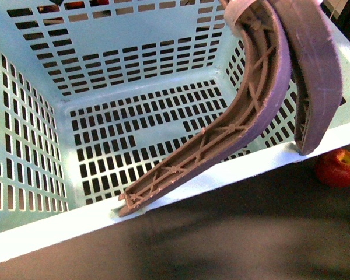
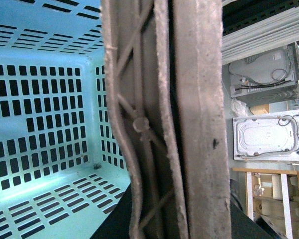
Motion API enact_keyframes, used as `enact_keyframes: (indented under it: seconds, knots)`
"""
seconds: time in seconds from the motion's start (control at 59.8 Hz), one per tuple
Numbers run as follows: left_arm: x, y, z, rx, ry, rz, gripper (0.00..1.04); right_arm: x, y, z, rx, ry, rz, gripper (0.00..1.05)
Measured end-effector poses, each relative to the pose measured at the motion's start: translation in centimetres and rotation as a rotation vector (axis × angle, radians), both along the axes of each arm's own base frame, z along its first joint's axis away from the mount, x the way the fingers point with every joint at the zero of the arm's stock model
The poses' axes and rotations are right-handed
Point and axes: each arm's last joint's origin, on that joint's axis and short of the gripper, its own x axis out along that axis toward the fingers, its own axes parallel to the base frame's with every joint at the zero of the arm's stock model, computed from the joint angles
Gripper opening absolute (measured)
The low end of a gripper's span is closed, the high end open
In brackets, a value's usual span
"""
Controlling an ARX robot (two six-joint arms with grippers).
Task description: Pick apple with right arm and hold basket with left
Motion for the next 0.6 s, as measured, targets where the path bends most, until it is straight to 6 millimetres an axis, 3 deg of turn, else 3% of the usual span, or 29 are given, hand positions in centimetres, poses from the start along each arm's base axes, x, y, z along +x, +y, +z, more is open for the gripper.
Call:
enact_keyframes:
  seconds: [0.251,0.603]
  knots:
    - [0.0,0.0,0.0,0.0,0.0,0.0,0.16,3.8,0.9,-3.6,-0.031,0.105,0.042,0.96]
    - [0.0,0.0,0.0,0.0,0.0,0.0,0.16,7.5,1.6,-6.1,-0.038,0.147,0.044,0.96]
